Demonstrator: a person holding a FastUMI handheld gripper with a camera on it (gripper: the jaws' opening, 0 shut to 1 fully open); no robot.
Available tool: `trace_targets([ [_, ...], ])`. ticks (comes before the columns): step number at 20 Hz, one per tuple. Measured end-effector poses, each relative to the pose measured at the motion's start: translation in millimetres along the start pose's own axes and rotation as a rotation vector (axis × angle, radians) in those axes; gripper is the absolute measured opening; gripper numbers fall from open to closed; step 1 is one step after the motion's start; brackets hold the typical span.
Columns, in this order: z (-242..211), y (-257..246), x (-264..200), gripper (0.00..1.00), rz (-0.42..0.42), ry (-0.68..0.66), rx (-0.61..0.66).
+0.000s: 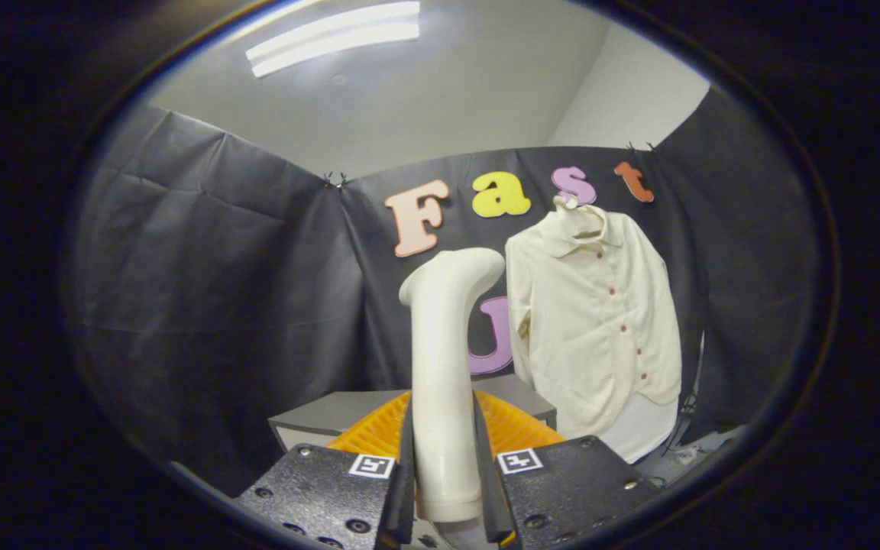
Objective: Iron the clothes twice with a garment steamer, once on the left side and once on the right side.
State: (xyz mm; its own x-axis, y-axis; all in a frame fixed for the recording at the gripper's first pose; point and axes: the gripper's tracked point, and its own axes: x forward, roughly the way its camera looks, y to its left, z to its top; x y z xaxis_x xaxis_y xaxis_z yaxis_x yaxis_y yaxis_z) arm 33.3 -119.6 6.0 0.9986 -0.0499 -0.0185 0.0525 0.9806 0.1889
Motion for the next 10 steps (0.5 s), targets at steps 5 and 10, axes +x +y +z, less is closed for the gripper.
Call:
trace_targets([
  [5, 1.7, 24.8, 2.4, 0.33, -0.002, -0.004, -0.033],
  [10, -11.6, 31.2, 6.4, 0.33, 0.006, 0.016, -0.061],
])
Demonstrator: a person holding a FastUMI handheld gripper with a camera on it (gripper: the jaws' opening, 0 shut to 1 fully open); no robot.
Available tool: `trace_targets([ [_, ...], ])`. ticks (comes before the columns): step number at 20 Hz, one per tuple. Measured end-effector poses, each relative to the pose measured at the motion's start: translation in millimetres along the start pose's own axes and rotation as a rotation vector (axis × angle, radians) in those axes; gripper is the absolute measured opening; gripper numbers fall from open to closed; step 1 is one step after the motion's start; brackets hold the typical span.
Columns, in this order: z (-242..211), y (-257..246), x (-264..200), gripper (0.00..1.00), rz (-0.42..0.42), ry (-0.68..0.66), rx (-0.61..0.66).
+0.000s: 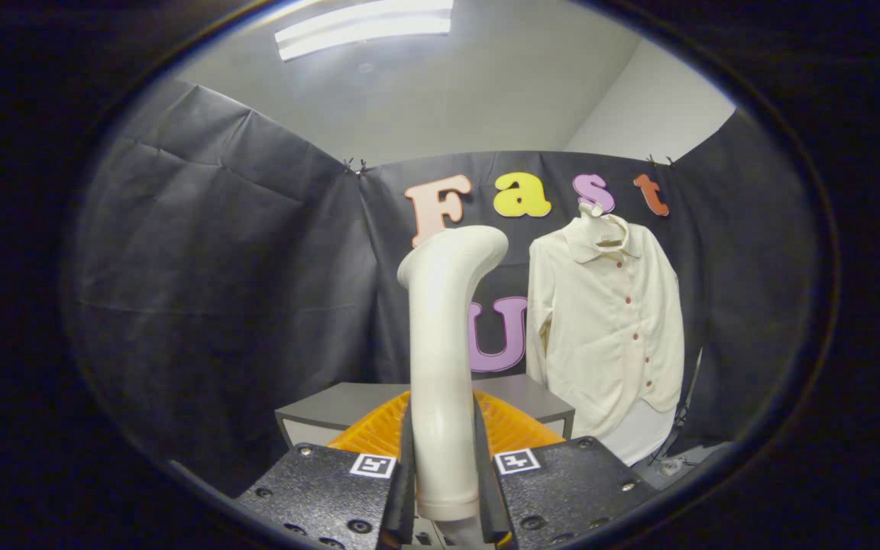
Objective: Iron the clothes twice with a garment steamer, once on the left side and once on the right side.
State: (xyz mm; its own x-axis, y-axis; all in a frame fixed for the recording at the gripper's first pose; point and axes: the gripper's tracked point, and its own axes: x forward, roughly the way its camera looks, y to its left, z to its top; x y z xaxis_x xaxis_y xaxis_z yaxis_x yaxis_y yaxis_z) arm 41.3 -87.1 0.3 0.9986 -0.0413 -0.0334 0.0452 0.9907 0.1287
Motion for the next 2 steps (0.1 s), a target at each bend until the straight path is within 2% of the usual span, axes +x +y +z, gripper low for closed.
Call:
trace_targets([
  [2, -6.7, -5.3, 0.5, 0.33, -0.011, 0.01, -0.018],
])
